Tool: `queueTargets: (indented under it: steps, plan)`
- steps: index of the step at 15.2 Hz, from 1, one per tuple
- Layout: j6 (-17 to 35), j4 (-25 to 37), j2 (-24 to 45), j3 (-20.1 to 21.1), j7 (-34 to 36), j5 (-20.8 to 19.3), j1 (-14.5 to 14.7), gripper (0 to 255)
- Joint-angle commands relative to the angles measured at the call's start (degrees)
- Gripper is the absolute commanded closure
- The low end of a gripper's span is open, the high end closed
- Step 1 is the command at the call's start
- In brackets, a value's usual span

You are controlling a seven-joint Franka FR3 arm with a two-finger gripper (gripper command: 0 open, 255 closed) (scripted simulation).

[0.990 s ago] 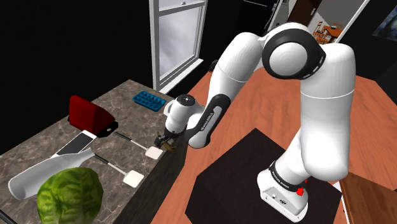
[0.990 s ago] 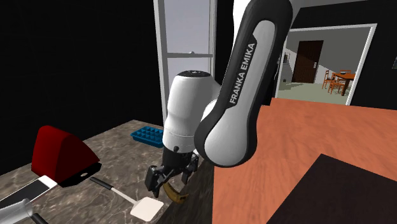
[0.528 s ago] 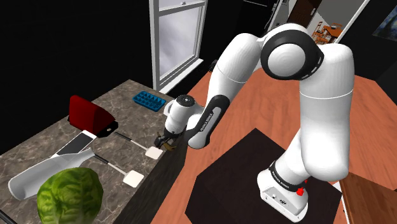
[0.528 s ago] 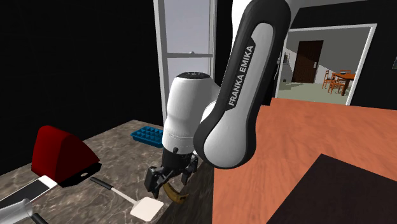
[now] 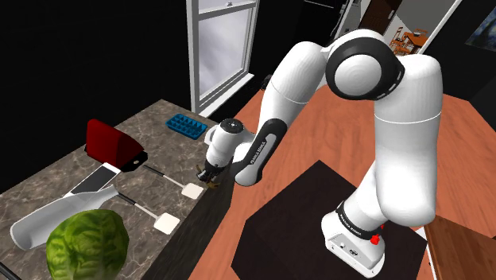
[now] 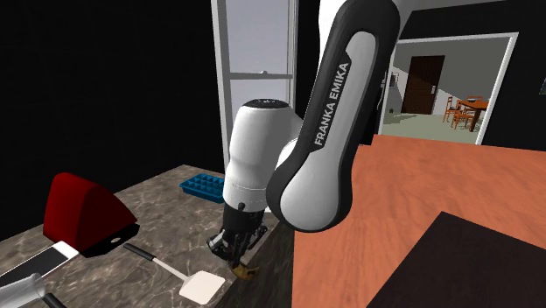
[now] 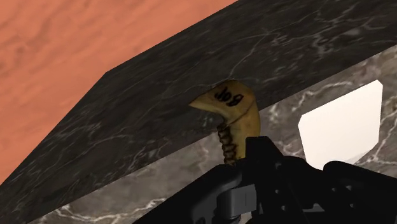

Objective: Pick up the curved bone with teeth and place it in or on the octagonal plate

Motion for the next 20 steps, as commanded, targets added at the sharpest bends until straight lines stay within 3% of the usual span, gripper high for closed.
queueTargets:
  steps: [1, 2, 3, 5, 6, 13, 20]
  plan:
    - [0.0, 0.0, 0.0, 0.0, 0.0, 0.0, 0.0, 255]
    - [0.0, 0.0, 0.0, 0.0, 0.0, 0.0, 0.0, 255]
    - [0.0, 0.0, 0.0, 0.0, 0.0, 0.0, 0.0, 0]
    - [-3.8, 0.8, -1.6, 8.2, -0.7, 4.5, -10.2, 0]
    - [-5.1, 1.1, -2.1, 10.6, -1.0, 6.2, -13.4, 0]
    - [-2.1, 4.7, 4.2, 7.4, -0.2, 5.4, -10.0, 0]
    - [-1.9, 5.0, 4.7, 7.2, -0.1, 5.4, -9.8, 0]
